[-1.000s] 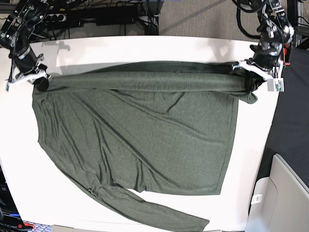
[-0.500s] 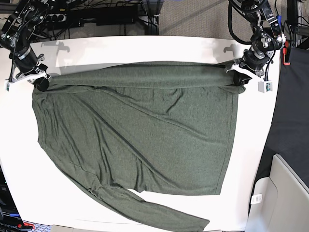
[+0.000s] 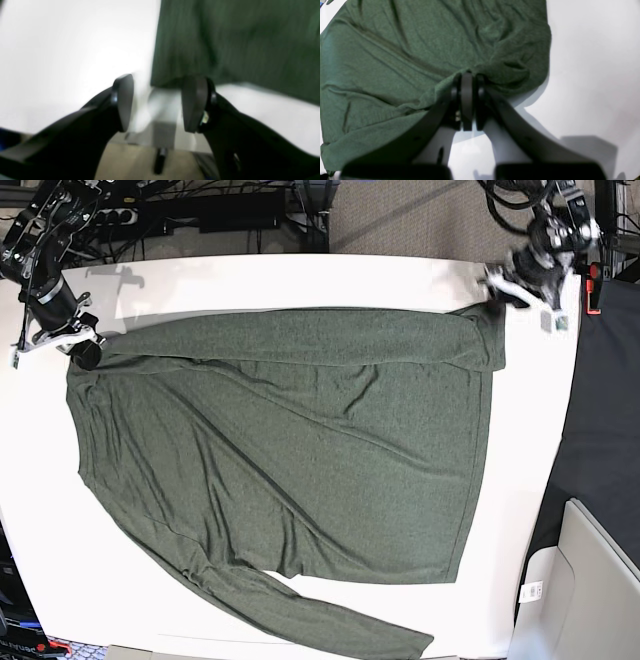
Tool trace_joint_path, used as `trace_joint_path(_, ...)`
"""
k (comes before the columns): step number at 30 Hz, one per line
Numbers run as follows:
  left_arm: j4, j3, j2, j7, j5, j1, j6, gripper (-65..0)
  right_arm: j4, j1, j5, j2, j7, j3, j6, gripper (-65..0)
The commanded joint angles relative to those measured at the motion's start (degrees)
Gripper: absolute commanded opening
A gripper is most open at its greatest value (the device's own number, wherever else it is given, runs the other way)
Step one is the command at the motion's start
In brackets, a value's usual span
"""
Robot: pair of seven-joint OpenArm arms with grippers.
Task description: Fold the T-shirt properly
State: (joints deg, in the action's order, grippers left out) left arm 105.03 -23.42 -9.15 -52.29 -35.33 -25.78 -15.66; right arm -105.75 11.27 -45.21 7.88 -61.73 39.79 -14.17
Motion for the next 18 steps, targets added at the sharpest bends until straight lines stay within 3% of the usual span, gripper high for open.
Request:
trace_joint_path(1,0.94,-0.36,-0.66,1.26,-2.07,0.51,-0.47,-34.2,-0.84,-0.23,-1.16,0.78,1.21,0.34,-0.29,-64.8)
trace_joint_path(10,-0.20,-0.10,-0.04,1.17,-4.89,-0.02,-0.47,-34.1,-0.84,-0.41,-1.25,0.78,1.21,0.08,-0.29,-64.8)
trace_joint_path(18,-2.57,-0.10,0.49,-3.93,-10.07,3.41,-0.65,-34.2,-0.84,-0.23,-1.25,0.69,1.21,0.08,-0.29,-64.8)
